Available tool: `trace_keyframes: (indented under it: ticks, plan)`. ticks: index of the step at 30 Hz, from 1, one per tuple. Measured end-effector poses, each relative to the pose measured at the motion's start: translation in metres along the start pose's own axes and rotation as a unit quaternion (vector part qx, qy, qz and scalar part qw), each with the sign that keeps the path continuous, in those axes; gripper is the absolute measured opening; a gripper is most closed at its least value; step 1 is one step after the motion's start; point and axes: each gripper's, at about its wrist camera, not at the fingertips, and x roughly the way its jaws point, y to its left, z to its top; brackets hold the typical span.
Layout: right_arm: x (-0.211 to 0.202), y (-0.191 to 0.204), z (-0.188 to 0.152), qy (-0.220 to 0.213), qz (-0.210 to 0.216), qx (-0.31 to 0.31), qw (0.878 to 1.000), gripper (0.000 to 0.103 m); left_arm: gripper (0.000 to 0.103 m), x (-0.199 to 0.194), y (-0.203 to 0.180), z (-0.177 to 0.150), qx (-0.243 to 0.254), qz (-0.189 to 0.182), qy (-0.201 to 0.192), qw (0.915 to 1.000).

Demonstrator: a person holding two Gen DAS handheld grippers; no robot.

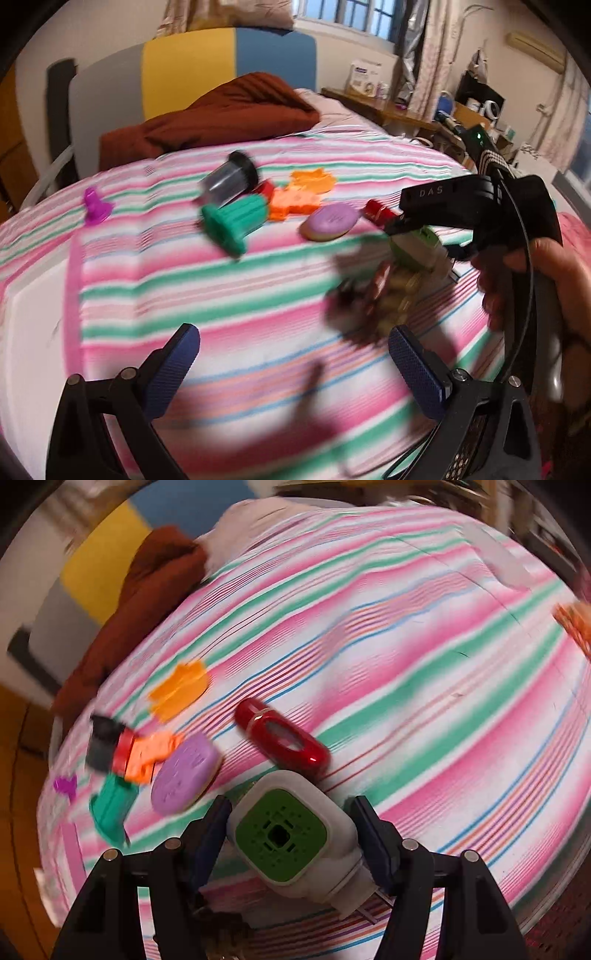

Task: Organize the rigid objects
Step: 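Grasp the brown round hairbrush with the left gripper while the right gripper holds the plug device, then carry the hairbrush into the white tray and open the left gripper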

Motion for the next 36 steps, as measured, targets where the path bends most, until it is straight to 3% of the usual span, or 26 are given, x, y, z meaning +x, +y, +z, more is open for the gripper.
trace_keyframes:
  ticks: [2,9,12,14,17,18,23,25,27,29,31,33,36]
  plan:
    - [0.001,-0.007,0.002,0.002,0.005,0.018,1.0,0.068,0.103,0.009,-0.005,0.008,0.003,-0.01,0.001,0.9999]
    - [0.001,-0.011,0.005,-0.001,0.003,0.024,1.0,0.068,0.1,0.033,-0.015,0.023,0.006,-0.099,-0.009,0.9951]
    - [0.004,-0.008,0.006,-0.002,-0.006,0.017,1.0,0.068,0.081,0.046,-0.02,0.022,0.013,-0.136,0.013,0.9905]
    - [0.005,-0.005,0.005,-0.003,-0.015,0.008,1.0,0.068,0.06,0.053,-0.02,0.021,0.009,-0.163,0.026,0.9863]
    - [0.005,-0.001,0.004,-0.004,-0.026,-0.006,1.0,0.068,0.043,0.058,-0.016,0.018,-0.003,-0.197,0.033,0.9799]
    - [0.005,-0.001,0.004,-0.004,-0.028,-0.008,1.0,0.068,0.043,0.056,-0.016,0.017,0.001,-0.201,0.029,0.9791]
    - [0.008,0.002,0.005,-0.004,-0.03,-0.013,0.999,0.068,0.043,0.04,-0.014,0.011,0.051,-0.156,0.005,0.9864]
    - [0.008,0.003,0.005,-0.005,-0.033,-0.017,0.999,0.068,0.042,0.03,-0.005,0.009,0.061,-0.1,-0.022,0.9929]
    - [0.007,0.003,0.004,-0.004,-0.032,-0.021,0.999,0.068,0.042,0.016,-0.001,0.006,0.094,-0.023,-0.058,0.9936]
    - [0.008,0.006,0.004,-0.002,-0.03,-0.026,0.999,0.068,0.035,0.007,-0.005,-0.005,0.162,0.077,-0.093,0.9793]
    - [0.009,0.008,0.003,-0.001,-0.03,-0.032,0.999,0.068,0.035,0.009,-0.009,-0.017,0.212,0.129,-0.101,0.9633]
    - [0.009,0.01,0.003,-0.001,-0.031,-0.038,0.999,0.068,0.035,0.016,-0.01,-0.027,0.228,0.127,-0.083,0.9617]
    - [0.008,0.011,0.001,-0.001,-0.031,-0.043,0.999,0.068,0.035,0.015,-0.012,-0.04,0.225,0.117,-0.093,0.9629]
